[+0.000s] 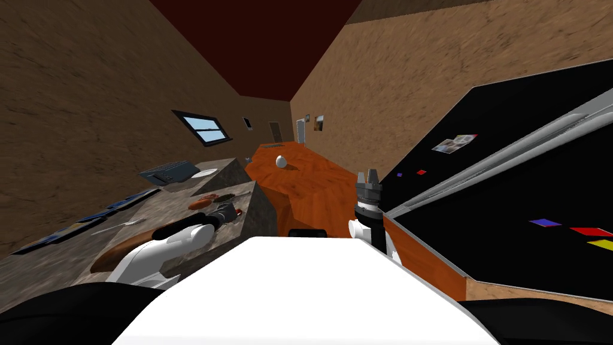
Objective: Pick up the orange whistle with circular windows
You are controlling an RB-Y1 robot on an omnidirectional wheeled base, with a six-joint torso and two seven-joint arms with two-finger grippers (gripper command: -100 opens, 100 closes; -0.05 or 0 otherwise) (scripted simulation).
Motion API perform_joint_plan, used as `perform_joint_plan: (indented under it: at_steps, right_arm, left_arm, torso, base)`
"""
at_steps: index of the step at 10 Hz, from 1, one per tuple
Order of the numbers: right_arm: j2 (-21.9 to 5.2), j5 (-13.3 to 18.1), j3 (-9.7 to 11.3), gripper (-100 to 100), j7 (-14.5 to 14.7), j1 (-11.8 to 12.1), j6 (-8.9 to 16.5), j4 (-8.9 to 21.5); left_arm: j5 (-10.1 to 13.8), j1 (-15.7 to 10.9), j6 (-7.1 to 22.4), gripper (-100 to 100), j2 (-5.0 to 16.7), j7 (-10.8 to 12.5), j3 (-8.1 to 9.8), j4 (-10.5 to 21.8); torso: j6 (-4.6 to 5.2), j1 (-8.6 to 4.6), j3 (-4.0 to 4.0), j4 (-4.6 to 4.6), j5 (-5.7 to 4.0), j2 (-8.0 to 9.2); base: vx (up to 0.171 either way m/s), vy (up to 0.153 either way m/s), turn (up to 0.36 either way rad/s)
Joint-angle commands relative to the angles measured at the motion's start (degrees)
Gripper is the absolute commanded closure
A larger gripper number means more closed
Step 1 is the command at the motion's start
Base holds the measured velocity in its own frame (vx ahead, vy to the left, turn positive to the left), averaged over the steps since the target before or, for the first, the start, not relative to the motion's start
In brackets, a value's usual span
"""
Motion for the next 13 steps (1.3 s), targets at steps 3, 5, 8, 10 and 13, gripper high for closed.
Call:
perform_joint_plan:
  at_steps: [3,5,8,10,13]
  right_arm:
    - [0.0,0.0,0.0,0,0.0,0.0,0.0,0.0]
    - [0.0,0.0,0.0,0,0.0,0.0,0.0,0.0]
    - [0.0,0.0,0.0,0,0.0,0.0,0.0,0.0]
    - [0.0,0.0,0.0,0,0.0,0.0,0.0,0.0]
    - [0.0,0.0,0.0,0,0.0,0.0,0.0,0.0]
  left_arm:
    - [2.8,0.4,5.6,-100,1.9,1.5,0.44,0.0]
    - [4.6,0.6,8.7,-100,3.2,2.4,0.57,0.1]
    - [6.4,0.8,13.6,-100,4.4,3.3,0.62,0.2]
    - [8.0,1.0,17.0,-100,5.6,4.1,0.6,0.2]
    - [11.1,1.4,21.8,-100,7.9,5.7,0.34,0.4]
  torso:
    - [0.01,-0.07,0.05,0.02,-0.01,0.1]
    - [0.01,-0.03,0.04,0.01,0.0,0.07]
    - [0.0,0.1,-0.01,-0.01,0.03,-0.02]
    - [0.0,0.11,-0.02,-0.01,0.03,-0.02]
    - [0.01,0.04,0.03,0.01,0.02,0.06]
  base:
    - [0.04,0.027,0.023]
    - [0.043,0.043,0.041]
    - [0.059,0.057,0.034]
    - [0.058,0.059,0.043]
    - [0.049,0.057,0.048]
